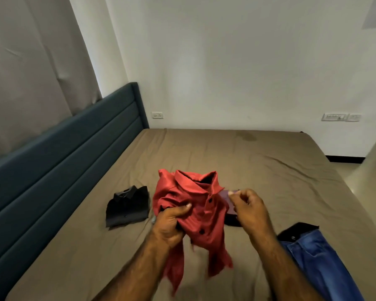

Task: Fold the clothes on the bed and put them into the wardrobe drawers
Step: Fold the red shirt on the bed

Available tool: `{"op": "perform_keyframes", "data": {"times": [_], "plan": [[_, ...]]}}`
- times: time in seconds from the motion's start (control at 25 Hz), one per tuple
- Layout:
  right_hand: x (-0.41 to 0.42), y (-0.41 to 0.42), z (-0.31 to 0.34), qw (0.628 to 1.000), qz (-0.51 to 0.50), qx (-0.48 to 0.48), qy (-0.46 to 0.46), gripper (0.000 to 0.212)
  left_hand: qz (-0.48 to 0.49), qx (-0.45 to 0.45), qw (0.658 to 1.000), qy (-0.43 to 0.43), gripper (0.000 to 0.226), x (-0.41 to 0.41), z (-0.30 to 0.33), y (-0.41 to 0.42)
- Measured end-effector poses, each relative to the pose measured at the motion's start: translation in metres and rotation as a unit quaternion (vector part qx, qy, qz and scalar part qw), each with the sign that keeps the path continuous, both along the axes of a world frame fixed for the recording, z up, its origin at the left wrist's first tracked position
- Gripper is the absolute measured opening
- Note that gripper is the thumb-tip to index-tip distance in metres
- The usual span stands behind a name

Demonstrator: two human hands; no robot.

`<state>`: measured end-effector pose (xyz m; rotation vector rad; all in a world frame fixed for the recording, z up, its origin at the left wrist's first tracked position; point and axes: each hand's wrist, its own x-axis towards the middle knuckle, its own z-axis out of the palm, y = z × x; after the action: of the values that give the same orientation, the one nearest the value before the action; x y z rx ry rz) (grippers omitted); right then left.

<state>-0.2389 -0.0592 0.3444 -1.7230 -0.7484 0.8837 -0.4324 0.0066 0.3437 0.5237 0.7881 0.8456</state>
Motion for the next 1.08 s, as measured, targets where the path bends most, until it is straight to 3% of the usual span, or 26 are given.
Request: {"op": "perform_keyframes", "data": {"times": [0.08, 0.12, 0.2, 0.32, 0.4, 0.48, 0.52, 0.56, 0.6, 0.64, 0.72, 0.76, 0.8, 0.84, 0.92, 1.0, 1.08], "plan": [[0.003, 0.005, 0.016, 0.98, 0.02, 0.005, 0.197, 0.055, -0.05, 0.022, 0.998, 0.0, 0.033, -0.003, -0.008, -0.003], [0.002, 0.007, 0.02, 0.972, 0.056, -0.01, 0.227, 0.058, -0.064, 0.035, 0.997, 0.024, 0.033, -0.004, -0.01, -0.003], [-0.004, 0.004, 0.024, 0.971, 0.082, 0.021, 0.225, 0.04, -0.086, 0.079, 0.99, 0.08, 0.03, -0.002, -0.013, -0.007], [-0.009, 0.004, 0.028, 0.967, 0.026, 0.105, 0.233, 0.014, -0.135, 0.141, 0.959, 0.204, 0.034, -0.005, -0.012, -0.007], [-0.013, 0.008, 0.033, 0.934, 0.024, 0.178, 0.309, 0.021, -0.188, 0.157, 0.923, 0.297, 0.045, -0.02, -0.015, -0.003], [-0.018, 0.01, 0.037, 0.907, 0.033, 0.214, 0.361, 0.028, -0.271, 0.136, 0.845, 0.44, 0.043, -0.034, -0.014, -0.001], [-0.023, 0.012, 0.039, 0.906, 0.041, 0.214, 0.362, 0.028, -0.302, 0.146, 0.78, 0.529, 0.041, -0.043, -0.011, 0.0], [-0.027, 0.013, 0.041, 0.917, 0.042, 0.204, 0.341, 0.028, -0.291, 0.172, 0.721, 0.605, 0.039, -0.046, -0.007, 0.001], [-0.033, 0.015, 0.041, 0.93, 0.041, 0.193, 0.312, 0.028, -0.232, 0.222, 0.696, 0.642, 0.037, -0.049, -0.003, 0.004], [-0.04, 0.016, 0.04, 0.939, 0.043, 0.184, 0.286, 0.029, -0.151, 0.259, 0.745, 0.596, 0.032, -0.05, 0.003, 0.007], [-0.05, 0.015, 0.04, 0.942, 0.055, 0.175, 0.28, 0.028, -0.065, 0.205, 0.924, 0.317, 0.028, -0.039, 0.023, 0.004], [-0.058, 0.013, 0.041, 0.94, 0.069, 0.169, 0.287, 0.024, -0.071, 0.169, 0.961, 0.206, 0.031, -0.037, 0.032, 0.001], [-0.061, 0.011, 0.044, 0.942, 0.087, 0.164, 0.281, 0.02, -0.082, 0.166, 0.968, 0.17, 0.03, -0.031, 0.038, -0.001], [-0.066, 0.009, 0.046, 0.955, 0.103, 0.154, 0.233, 0.025, -0.077, 0.179, 0.964, 0.182, 0.024, -0.03, 0.034, -0.001], [-0.068, 0.007, 0.049, 0.989, 0.11, 0.099, -0.031, 0.045, 0.002, 0.212, 0.946, 0.247, 0.005, -0.033, 0.027, 0.005], [-0.066, 0.004, 0.049, 0.945, 0.044, 0.012, -0.323, 0.046, 0.104, 0.302, 0.892, 0.319, 0.011, -0.044, 0.024, 0.018], [-0.059, -0.001, 0.051, 0.884, -0.017, -0.008, -0.468, 0.044, 0.165, 0.408, 0.807, 0.394, 0.009, -0.051, 0.036, 0.021]]}}
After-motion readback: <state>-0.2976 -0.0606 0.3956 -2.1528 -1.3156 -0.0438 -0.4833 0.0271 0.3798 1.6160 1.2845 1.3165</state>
